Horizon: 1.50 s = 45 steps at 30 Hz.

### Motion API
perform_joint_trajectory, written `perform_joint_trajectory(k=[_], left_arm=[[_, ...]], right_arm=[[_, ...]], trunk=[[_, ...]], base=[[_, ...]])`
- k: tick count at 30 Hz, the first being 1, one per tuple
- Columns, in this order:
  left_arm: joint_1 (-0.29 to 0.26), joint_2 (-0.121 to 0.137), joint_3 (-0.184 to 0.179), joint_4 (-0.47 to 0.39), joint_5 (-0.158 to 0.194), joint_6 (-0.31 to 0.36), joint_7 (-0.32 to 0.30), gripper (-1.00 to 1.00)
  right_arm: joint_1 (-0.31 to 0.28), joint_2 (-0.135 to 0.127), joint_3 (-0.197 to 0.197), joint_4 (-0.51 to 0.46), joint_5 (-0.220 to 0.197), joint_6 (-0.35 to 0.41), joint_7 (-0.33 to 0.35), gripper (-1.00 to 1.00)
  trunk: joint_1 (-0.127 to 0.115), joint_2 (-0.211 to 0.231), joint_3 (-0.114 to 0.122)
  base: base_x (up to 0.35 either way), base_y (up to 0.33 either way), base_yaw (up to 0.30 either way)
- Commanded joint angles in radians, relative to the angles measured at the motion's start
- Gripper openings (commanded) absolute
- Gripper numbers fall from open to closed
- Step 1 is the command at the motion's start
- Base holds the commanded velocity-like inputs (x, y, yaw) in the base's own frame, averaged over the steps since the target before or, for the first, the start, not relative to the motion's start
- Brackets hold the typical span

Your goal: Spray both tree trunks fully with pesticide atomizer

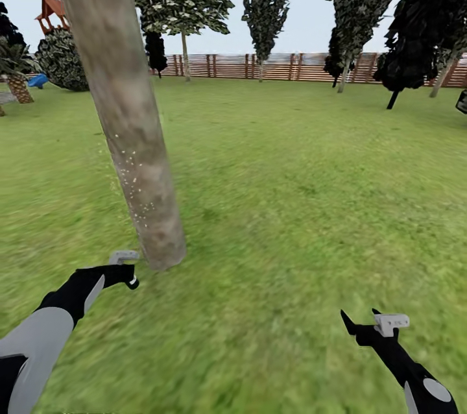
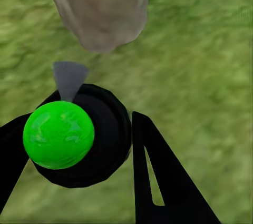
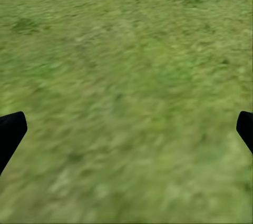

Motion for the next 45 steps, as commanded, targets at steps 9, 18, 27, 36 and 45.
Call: perform_joint_trajectory(k=[9, 18, 27, 36, 45], left_arm=[[-0.001, -0.008, 0.007, 0.005, -0.006, 0.007, 0.014, -1.00], [-0.001, -0.010, 0.007, 0.005, -0.008, 0.008, 0.014, -1.00], [-0.001, -0.012, 0.007, 0.006, -0.008, 0.008, 0.014, -1.00], [-0.001, -0.012, 0.007, 0.006, -0.006, 0.008, 0.014, -1.00], [-0.001, -0.012, 0.007, 0.007, -0.008, 0.009, 0.014, -1.00]], right_arm=[[-0.001, 0.000, -0.004, 0.000, 0.010, -0.007, 0.004, 1.00], [-0.001, 0.000, -0.004, 0.000, 0.010, -0.007, 0.004, 1.00], [-0.001, 0.000, -0.004, 0.000, 0.010, -0.007, 0.004, 1.00], [-0.001, 0.000, -0.003, 0.000, 0.010, -0.007, 0.004, 1.00], [-0.001, 0.000, -0.003, 0.000, 0.010, -0.007, 0.005, 1.00]], trunk=[[0.000, 0.000, -0.001], [0.000, 0.000, -0.001], [0.000, 0.000, -0.001], [0.000, 0.000, 0.000], [0.000, 0.000, 0.005]], base=[[0.177, -0.245, 0.025], [0.181, -0.243, 0.200], [0.209, -0.224, 0.253], [0.096, -0.263, 0.068], [0.074, -0.270, 0.180]])
